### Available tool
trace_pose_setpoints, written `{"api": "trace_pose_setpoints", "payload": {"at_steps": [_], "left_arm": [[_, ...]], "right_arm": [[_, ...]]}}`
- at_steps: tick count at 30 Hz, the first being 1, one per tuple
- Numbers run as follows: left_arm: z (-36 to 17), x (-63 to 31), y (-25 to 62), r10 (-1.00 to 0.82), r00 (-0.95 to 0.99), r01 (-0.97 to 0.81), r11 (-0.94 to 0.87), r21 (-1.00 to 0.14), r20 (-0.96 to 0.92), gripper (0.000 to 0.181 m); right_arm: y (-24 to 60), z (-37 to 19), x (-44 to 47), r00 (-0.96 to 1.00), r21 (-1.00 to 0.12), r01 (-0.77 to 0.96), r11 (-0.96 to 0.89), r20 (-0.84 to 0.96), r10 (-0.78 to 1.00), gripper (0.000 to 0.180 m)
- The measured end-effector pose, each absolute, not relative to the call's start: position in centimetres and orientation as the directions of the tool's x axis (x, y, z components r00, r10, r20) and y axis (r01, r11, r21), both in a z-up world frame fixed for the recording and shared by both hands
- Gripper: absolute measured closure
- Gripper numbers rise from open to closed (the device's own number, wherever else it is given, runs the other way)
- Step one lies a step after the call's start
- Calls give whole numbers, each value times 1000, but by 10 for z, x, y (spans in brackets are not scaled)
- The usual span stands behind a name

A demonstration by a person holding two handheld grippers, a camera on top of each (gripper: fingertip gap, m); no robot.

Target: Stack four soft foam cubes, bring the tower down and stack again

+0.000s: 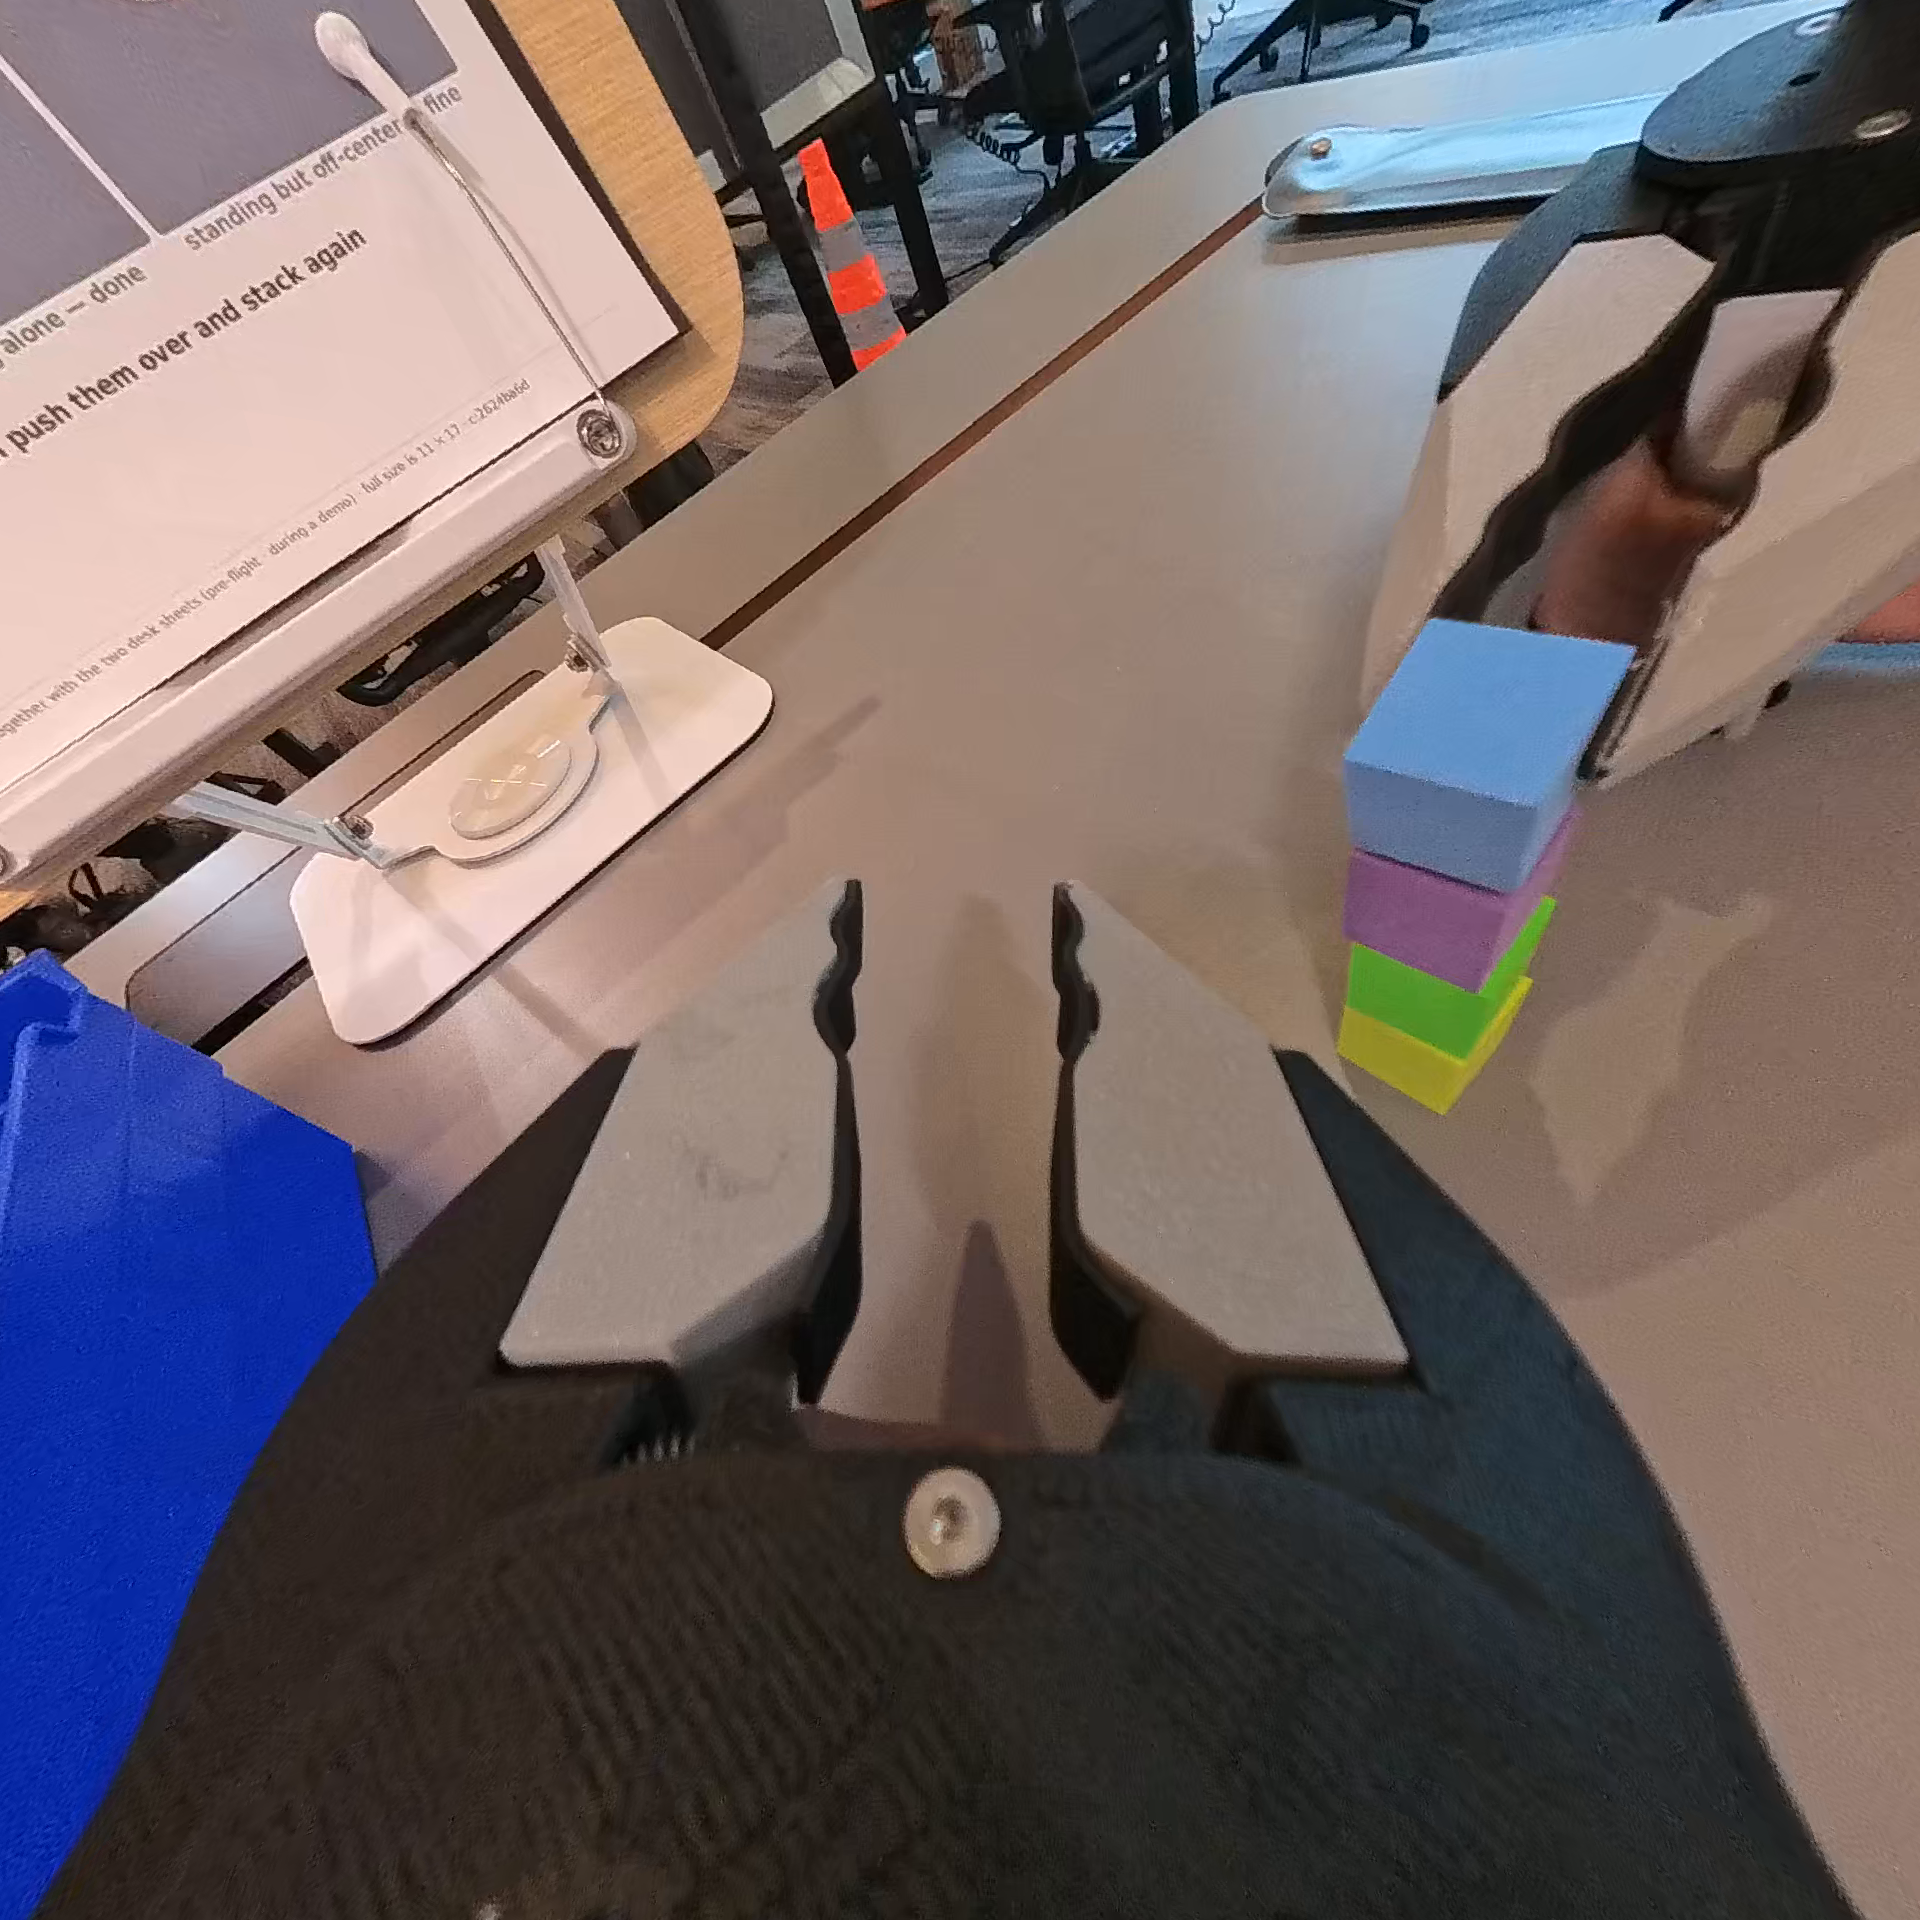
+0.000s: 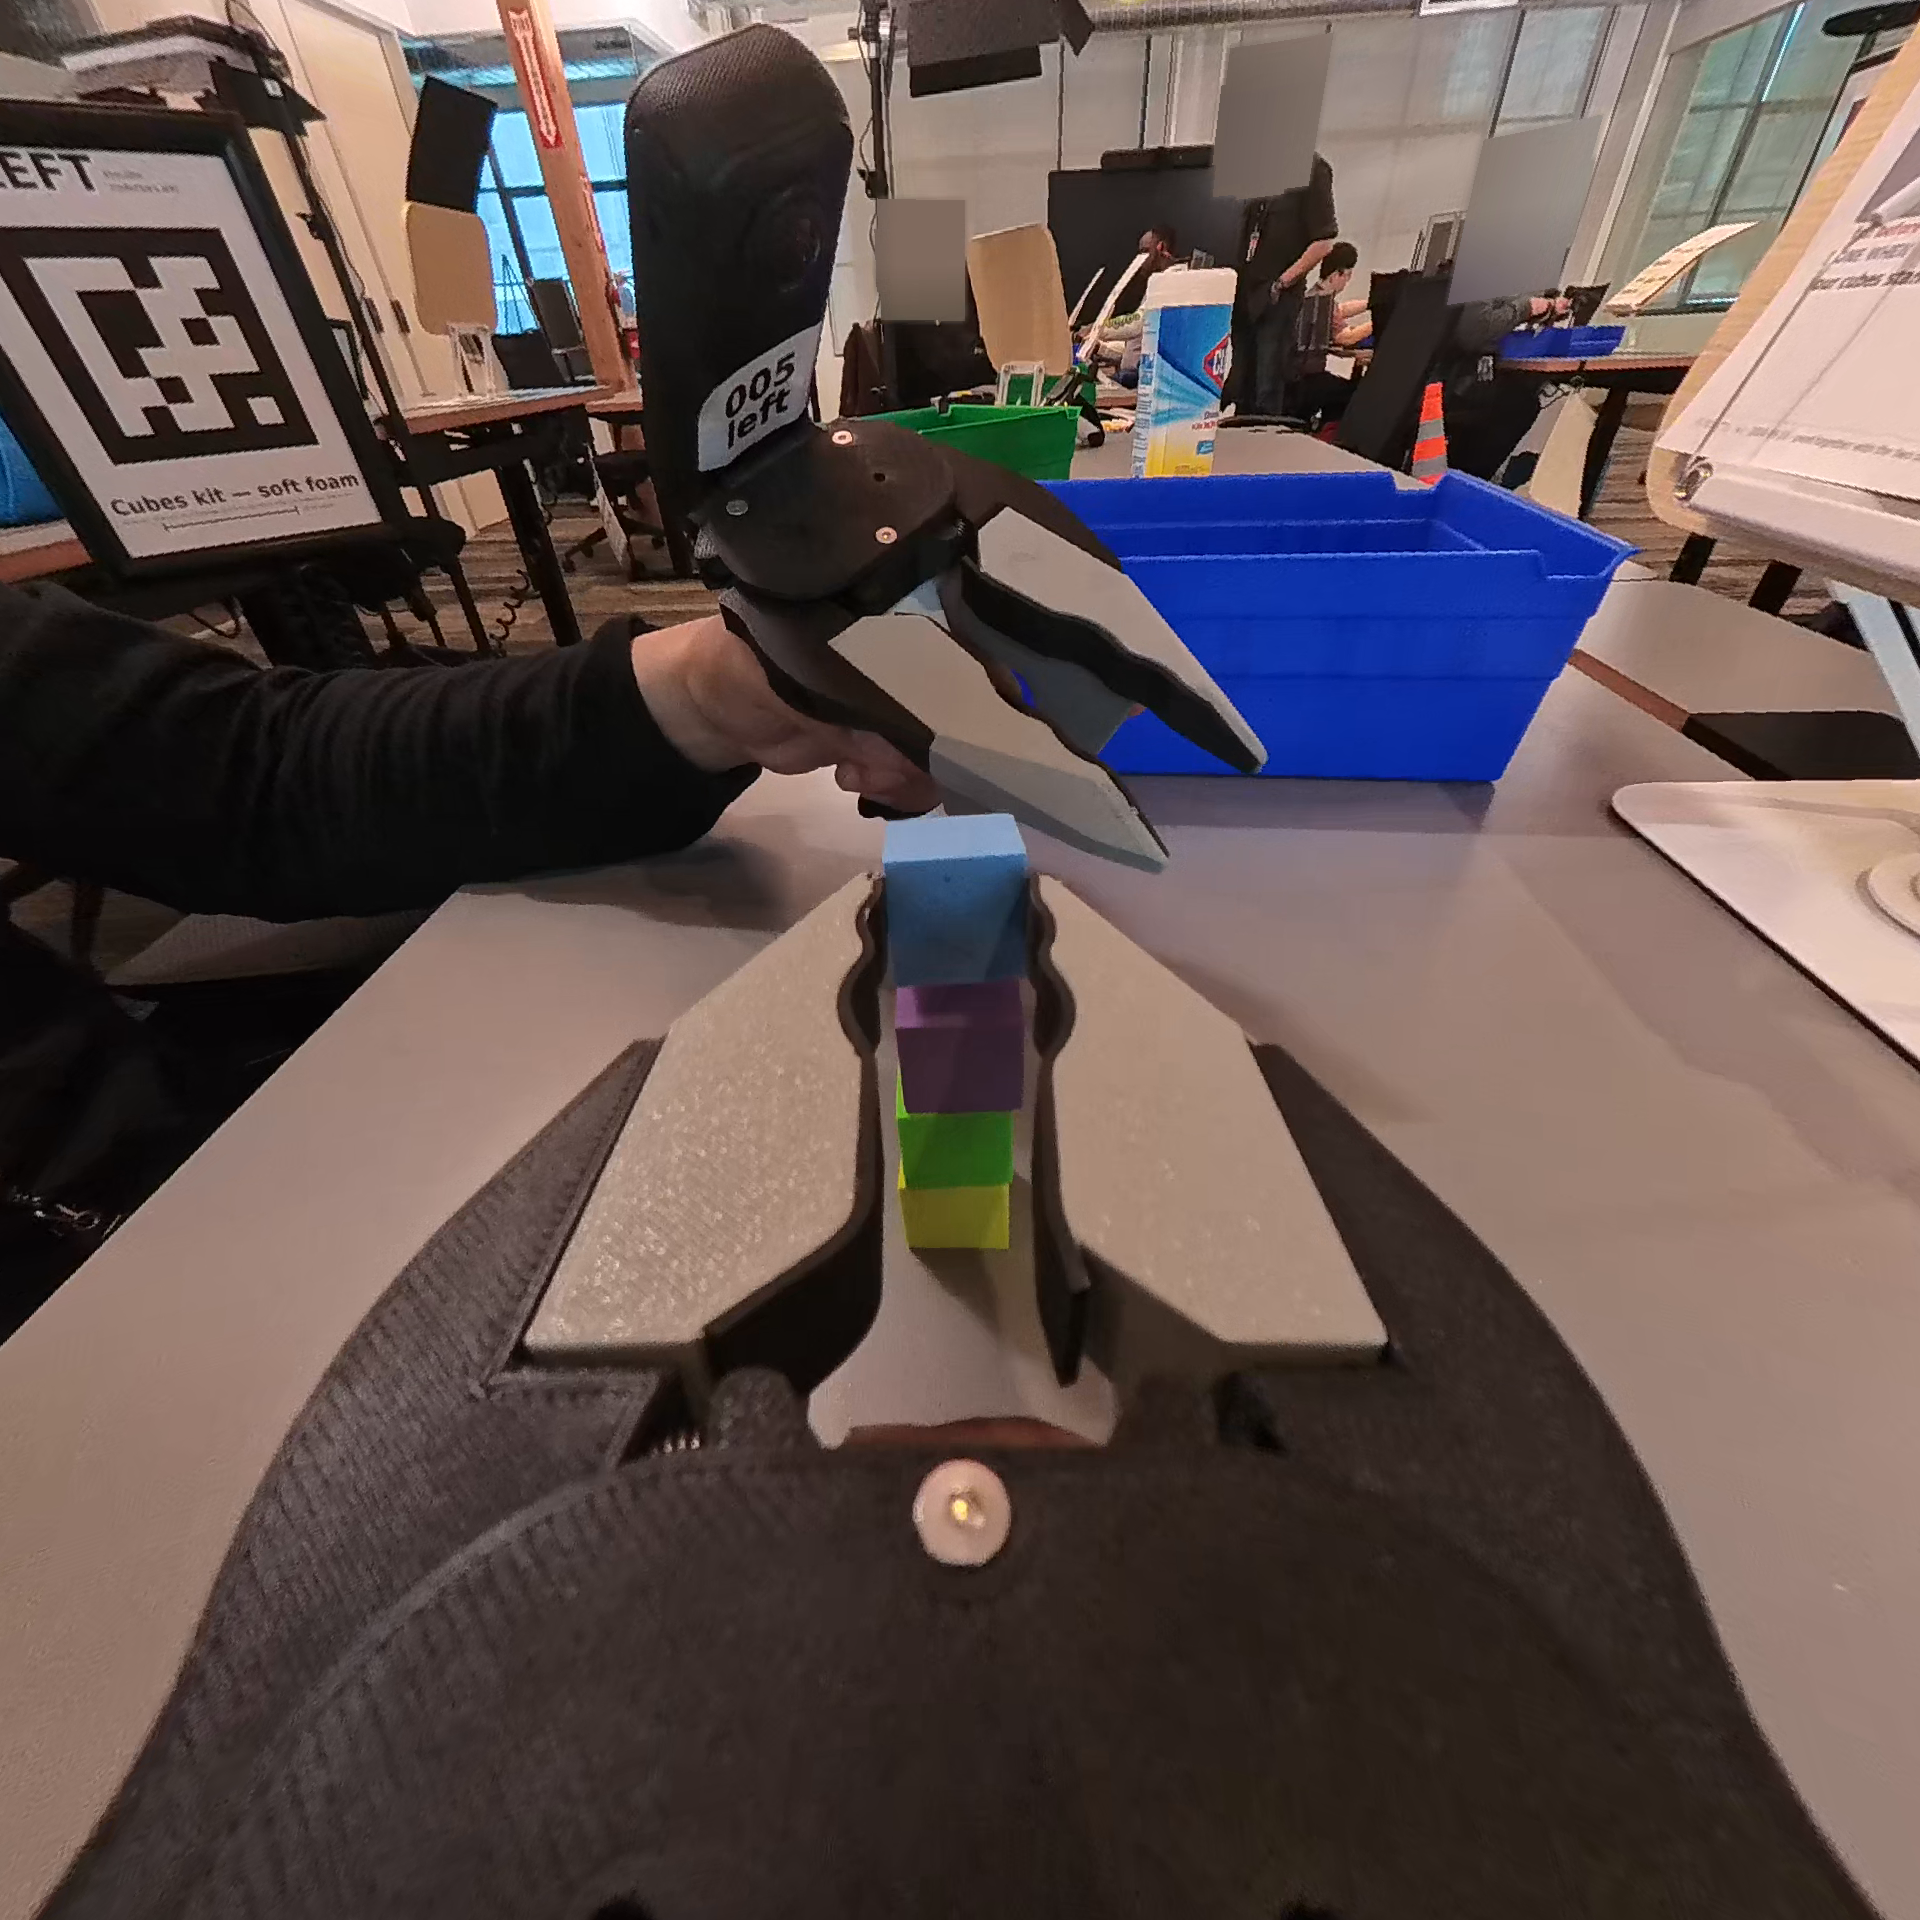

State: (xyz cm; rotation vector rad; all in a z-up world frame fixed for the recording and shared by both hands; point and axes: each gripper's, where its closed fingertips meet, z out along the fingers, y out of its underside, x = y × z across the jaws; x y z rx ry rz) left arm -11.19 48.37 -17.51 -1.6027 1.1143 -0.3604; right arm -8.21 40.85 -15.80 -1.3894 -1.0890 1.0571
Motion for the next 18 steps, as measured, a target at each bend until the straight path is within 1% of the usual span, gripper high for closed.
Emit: {"api": "trace_pose_setpoints", "payload": {"at_steps": [18], "left_arm": [[-180, -111, 484, -806, 505, -484, 32, -875, -309, 146]], "right_arm": [[410, -162, -80, 212, -993, 98, -65, -43, 976, 156]]}}
